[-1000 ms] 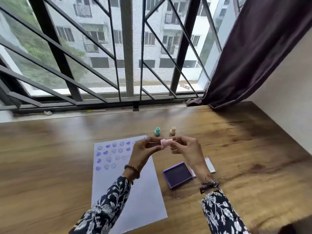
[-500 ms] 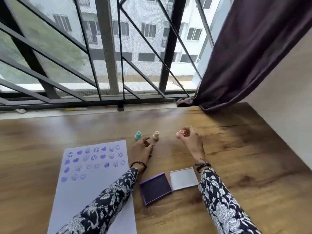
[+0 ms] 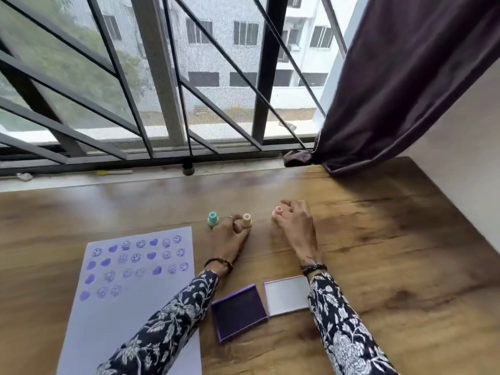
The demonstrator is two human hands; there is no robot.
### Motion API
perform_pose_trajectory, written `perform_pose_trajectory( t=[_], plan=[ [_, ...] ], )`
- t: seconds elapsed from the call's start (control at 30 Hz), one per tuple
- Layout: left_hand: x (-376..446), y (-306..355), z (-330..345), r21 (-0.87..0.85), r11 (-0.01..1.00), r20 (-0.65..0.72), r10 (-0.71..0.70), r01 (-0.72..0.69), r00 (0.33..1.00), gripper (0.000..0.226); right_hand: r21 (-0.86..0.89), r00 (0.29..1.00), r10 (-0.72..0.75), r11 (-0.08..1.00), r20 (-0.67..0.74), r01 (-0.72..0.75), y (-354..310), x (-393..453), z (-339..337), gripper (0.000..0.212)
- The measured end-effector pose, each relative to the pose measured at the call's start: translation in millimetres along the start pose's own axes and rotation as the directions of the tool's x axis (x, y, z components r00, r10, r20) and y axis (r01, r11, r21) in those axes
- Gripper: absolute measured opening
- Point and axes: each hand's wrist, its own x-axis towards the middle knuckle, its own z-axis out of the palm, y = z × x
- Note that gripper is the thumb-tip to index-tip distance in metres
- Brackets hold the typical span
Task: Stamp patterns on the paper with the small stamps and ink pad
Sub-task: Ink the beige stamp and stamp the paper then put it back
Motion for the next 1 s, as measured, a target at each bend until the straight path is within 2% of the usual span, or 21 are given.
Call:
perform_pose_trajectory(
  t=[0.1,0.2,0.27,0.33,0.43,0.53,0.6,0.67,0.83,0.9,1.0],
  plan=[
    [-17.7,2.4,-7.7,-0.024,0.996,-0.007,0.091,-0.091,0.996,0.014,0.13,0.994,-0.11,0.985,-0.009,0.11,-18.4,-26.0,-3.9,0.028],
    [-39.6,6.6,-19.0,-0.054,0.983,0.055,0.177,-0.174,0.983,0.009,0.203,0.967,-0.218,0.961,0.13,0.189,-36.8,-56.0,-4.7,0.027],
    [-52.9,9.9,-30.0,-0.073,0.97,0.094,0.237,-0.231,0.967,0.011,0.201,0.957,-0.227,0.961,0.183,0.19,-43.4,-70.2,-5.2,0.024],
    [-66.8,10.9,-43.4,-0.112,0.961,0.131,0.268,-0.254,0.954,0.013,0.205,0.964,-0.195,0.966,0.179,0.157,-49.8,-84.0,-5.3,0.018],
    [-100.2,-4.5,-99.4,-0.306,0.94,0.152,0.205,-0.151,0.967,0.012,0.313,0.984,-0.132,0.946,0.115,0.091,-86.9,-127.5,4.3,0.01],
    [-110.7,-10.6,-123.6,-0.555,0.832,0.189,0.118,0.007,0.975,0.018,0.588,0.99,-0.026,0.806,0.135,-0.059,-103.7,-142.3,10.1,0.009],
    [-112.9,-7.0,-123.8,-0.63,0.774,0.185,0.072,0.062,0.98,0.02,0.684,0.99,0.013,0.721,0.143,-0.108,-102.7,-143.1,10.4,0.009],
    [-115.6,-3.0,-123.1,-0.657,0.75,0.176,0.055,0.076,0.983,0.019,0.72,0.99,0.044,0.682,0.133,-0.127,-102.7,-146.9,12.8,0.014],
    [-119.0,-8.2,-132.5,-0.587,0.809,0.136,0.087,0.01,0.987,0.02,0.758,0.976,0.173,0.618,0.13,-0.21,-113.1,-160.5,26.3,0.015],
    [-121.9,-15.8,-139.9,-0.528,0.846,0.093,0.144,-0.073,0.985,0.021,0.765,0.961,0.235,0.589,0.146,-0.26,-119.7,-169.5,34.0,0.017],
    [-127.6,-26.2,-145.7,-0.472,0.845,0.046,0.309,-0.252,0.95,0.023,0.793,0.924,0.342,0.508,0.173,-0.336,-121.6,-178.9,39.1,0.02]
  ],
)
